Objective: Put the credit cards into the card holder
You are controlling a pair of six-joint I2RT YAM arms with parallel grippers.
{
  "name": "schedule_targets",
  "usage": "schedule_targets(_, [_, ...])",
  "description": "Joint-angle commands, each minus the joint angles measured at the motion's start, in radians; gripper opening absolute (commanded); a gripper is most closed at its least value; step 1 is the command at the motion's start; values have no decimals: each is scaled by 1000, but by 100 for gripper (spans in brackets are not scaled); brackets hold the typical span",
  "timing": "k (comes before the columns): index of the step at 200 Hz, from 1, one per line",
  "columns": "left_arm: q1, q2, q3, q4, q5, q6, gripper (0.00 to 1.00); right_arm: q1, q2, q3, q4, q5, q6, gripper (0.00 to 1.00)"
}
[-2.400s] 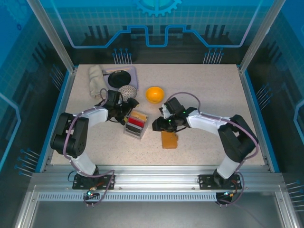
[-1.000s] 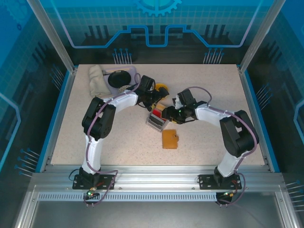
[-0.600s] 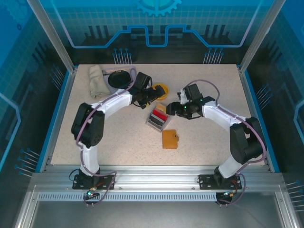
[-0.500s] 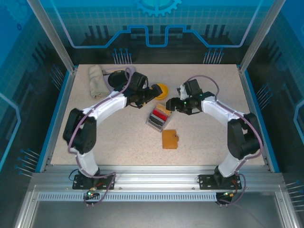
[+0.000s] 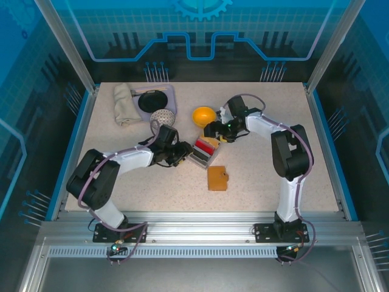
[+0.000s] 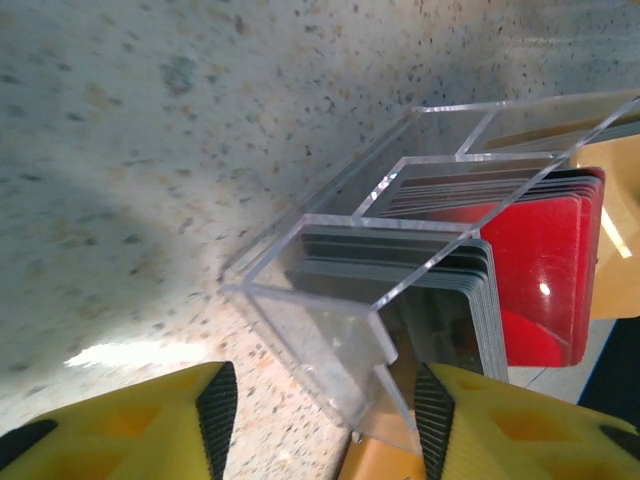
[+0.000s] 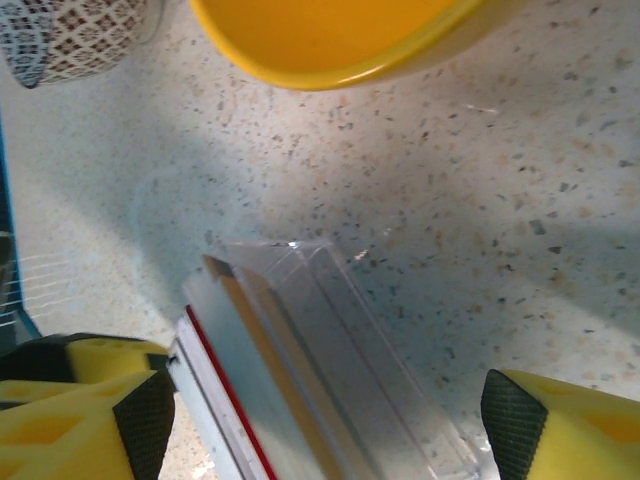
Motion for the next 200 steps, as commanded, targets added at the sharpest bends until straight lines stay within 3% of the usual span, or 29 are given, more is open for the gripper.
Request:
schedule_targets(1, [-19,53,38,108,64,-32,49,-31,-47,-48,12,-95,18,83])
schedule_targets(31, [-26,130,105,109,82,-26,48,-58,-107,-132,65,-139,59,83])
schedule_targets(97, [-26,242,237,67,111,4,50,-108,-242,-282,83,-103,67,81])
schedule_targets(144, [-26,238,265,-27,80,49,51,-102,-295,-168,-173,308,-115,82])
schedule_targets(200, [-26,231,249,-30,59,45,46,-2,-261,-40,-268,506,-231,76])
